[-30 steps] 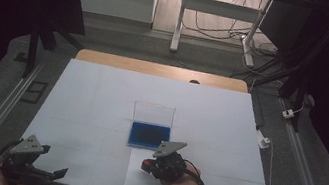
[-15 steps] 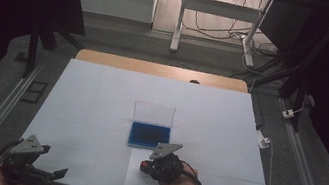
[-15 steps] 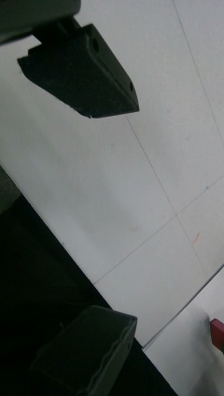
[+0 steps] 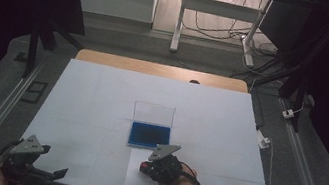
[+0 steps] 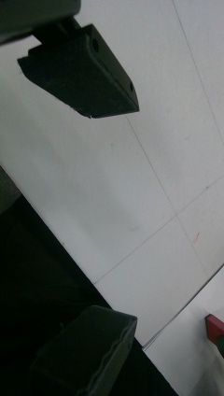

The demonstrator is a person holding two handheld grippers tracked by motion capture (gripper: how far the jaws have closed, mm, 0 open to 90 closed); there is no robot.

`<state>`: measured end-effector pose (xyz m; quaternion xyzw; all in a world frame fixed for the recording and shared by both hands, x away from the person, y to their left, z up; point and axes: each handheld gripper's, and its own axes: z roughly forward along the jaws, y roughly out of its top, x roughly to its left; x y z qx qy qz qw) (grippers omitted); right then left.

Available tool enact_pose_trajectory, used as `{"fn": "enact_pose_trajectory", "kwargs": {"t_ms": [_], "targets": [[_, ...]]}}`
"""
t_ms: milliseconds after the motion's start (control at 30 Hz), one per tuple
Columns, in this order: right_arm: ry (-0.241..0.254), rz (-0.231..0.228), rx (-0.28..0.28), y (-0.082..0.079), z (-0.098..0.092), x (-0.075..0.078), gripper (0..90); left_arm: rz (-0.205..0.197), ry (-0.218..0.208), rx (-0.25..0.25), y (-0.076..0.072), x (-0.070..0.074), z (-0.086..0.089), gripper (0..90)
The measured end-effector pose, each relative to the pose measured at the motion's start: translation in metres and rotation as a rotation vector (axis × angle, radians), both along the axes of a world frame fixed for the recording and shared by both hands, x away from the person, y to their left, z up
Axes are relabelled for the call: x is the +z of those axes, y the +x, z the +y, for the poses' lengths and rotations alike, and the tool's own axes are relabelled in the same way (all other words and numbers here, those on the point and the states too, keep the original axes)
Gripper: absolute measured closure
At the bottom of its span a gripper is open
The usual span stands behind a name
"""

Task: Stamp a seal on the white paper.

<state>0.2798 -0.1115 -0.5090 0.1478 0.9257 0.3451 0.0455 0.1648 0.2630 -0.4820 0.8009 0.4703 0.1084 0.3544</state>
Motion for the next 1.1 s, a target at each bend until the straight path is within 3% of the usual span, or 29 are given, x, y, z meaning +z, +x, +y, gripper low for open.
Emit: {"fn": "enact_pose_trajectory", "kwargs": {"t_ms": [233, 467, 500, 633, 800, 1000, 1100], "targets": [[-0.013, -0.04, 0.0, -0.005, 0.001, -0.001, 81.3, 0.001, 0.007, -0.003, 0.0, 0.0, -0.001, 2.9], [-0.061, -0.133, 0.005, -0.017, 0.007, 0.0, 81.4, 0.004, 0.008, -0.004, 0.001, 0.0, -0.001, 3.0], [-0.062, -0.133, 0.006, -0.017, 0.007, 0.0, 81.4, 0.004, 0.009, -0.004, 0.001, 0.0, -0.001, 3.0], [-0.003, -0.04, -0.021, -0.007, 0.001, -0.002, 81.4, 0.006, 0.005, -0.005, 0.002, 0.0, -0.001, 3.0], [0.035, 0.023, -0.032, 0.0, -0.003, -0.004, 81.4, 0.008, 0.0, -0.003, 0.002, 0.0, 0.0, 3.0], [-0.007, -0.061, -0.013, -0.008, 0.002, -0.003, 81.4, 0.01, -0.005, -0.001, 0.003, 0.0, 0.0, 3.0], [0.019, -0.017, -0.029, -0.005, -0.001, -0.004, 81.3, 0.009, -0.007, -0.002, 0.003, 0.0, 0.0, 3.0]]}}
